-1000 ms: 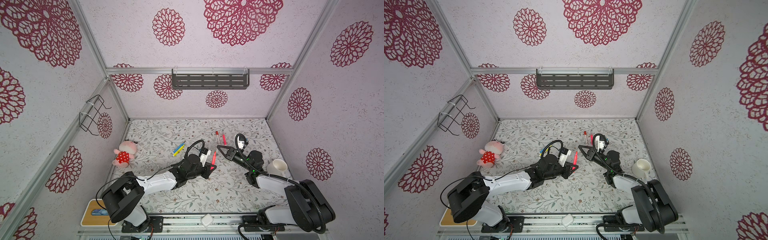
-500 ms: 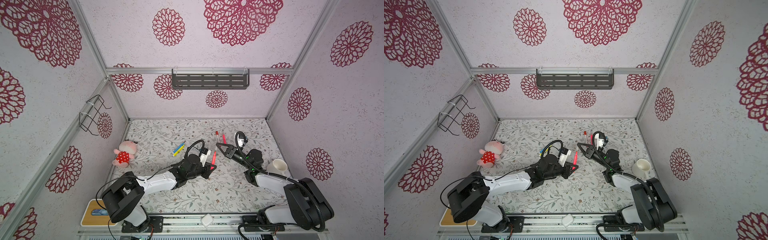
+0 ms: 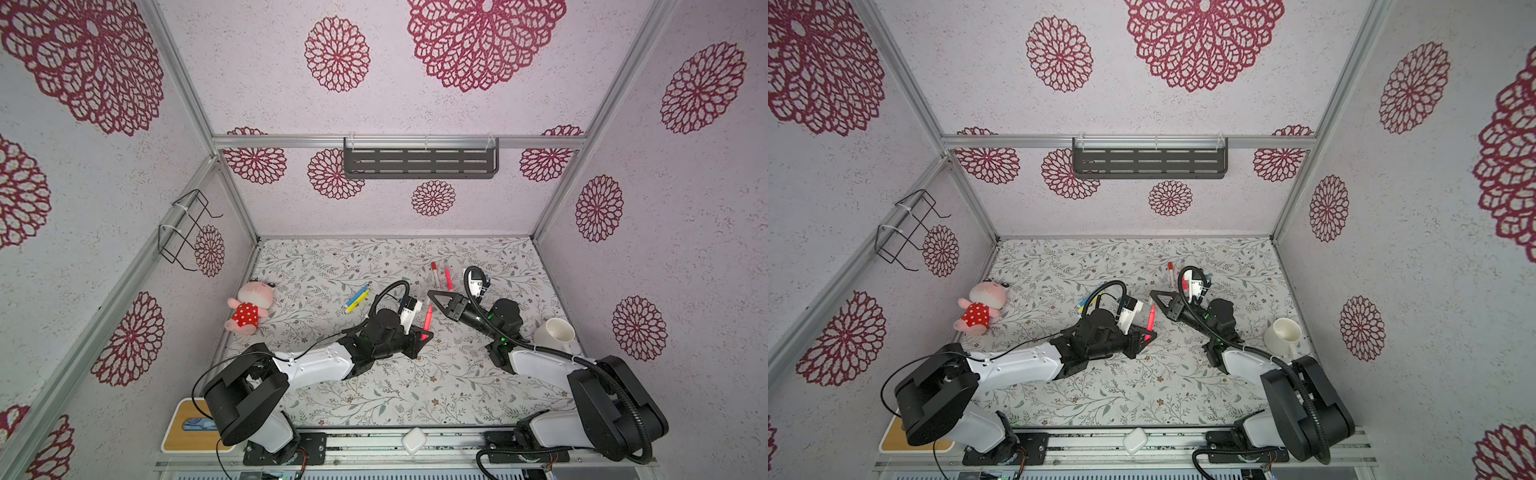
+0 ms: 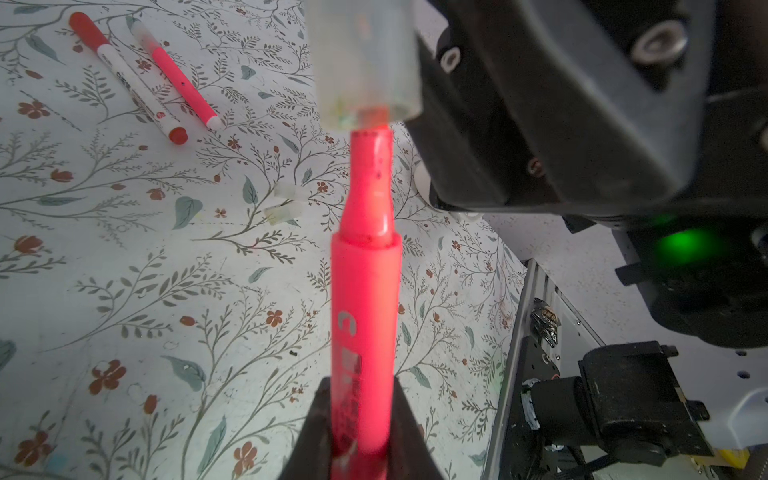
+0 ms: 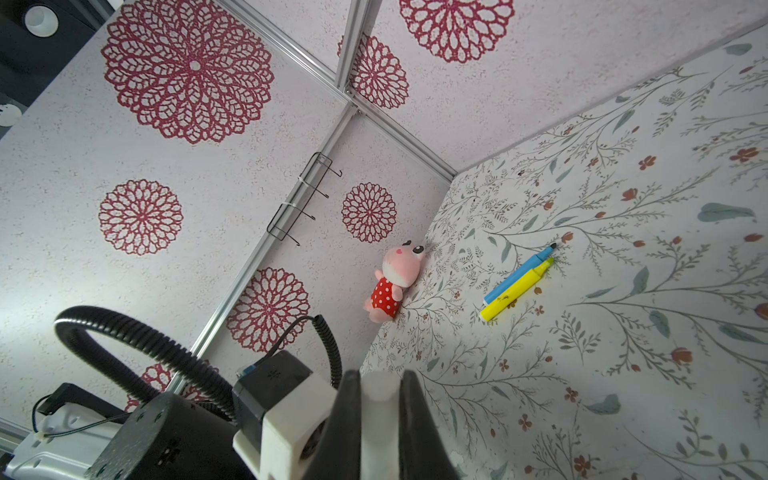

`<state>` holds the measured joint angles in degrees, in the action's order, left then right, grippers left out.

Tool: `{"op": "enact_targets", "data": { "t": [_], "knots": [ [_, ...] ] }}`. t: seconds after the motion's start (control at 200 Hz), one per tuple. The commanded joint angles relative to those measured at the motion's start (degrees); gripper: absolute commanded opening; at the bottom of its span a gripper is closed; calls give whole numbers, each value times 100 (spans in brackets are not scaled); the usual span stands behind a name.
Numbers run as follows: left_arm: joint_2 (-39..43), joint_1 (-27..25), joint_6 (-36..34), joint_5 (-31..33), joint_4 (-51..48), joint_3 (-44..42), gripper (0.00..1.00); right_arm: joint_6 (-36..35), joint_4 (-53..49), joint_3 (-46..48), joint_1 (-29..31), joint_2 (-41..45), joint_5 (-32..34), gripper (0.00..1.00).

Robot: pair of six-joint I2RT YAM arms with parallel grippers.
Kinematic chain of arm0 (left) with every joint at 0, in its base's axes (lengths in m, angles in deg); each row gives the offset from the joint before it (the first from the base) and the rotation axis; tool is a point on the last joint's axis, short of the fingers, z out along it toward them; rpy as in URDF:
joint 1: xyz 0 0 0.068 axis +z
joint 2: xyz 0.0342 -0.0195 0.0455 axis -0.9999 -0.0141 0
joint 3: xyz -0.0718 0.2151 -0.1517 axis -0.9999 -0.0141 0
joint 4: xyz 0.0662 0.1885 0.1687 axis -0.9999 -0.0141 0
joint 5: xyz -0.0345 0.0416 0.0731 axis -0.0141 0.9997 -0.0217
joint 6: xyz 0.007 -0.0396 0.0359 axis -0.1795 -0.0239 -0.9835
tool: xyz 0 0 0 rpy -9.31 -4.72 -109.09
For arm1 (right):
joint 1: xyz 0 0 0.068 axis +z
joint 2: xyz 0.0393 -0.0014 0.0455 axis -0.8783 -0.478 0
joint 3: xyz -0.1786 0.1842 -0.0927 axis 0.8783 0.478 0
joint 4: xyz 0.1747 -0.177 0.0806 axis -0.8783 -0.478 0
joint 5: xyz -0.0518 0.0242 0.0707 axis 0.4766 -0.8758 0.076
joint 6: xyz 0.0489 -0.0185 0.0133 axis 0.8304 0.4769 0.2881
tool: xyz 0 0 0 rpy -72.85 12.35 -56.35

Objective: Insert the pens into the pen caps
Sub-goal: 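Lower the clear cap onto the pink highlighter tip with the right gripper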

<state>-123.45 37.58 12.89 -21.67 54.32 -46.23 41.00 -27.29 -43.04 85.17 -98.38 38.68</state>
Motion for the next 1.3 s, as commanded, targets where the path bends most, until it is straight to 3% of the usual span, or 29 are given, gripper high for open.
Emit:
{"op": "enact_targets", "data": {
  "t": [0.0, 0.475, 1.296],
  "knots": [
    [163, -37, 2, 51, 162, -42, 0, -340, -188, -194, 14, 262, 74, 5],
    [171, -33, 16, 44, 185, -95, 0, -1010, -1466, -736, 1, 566, 374, 6],
    [215, -34, 17, 104, 199, -77, 0, -1195, -1667, -399, 52, 813, 253, 6]
  ]
}}
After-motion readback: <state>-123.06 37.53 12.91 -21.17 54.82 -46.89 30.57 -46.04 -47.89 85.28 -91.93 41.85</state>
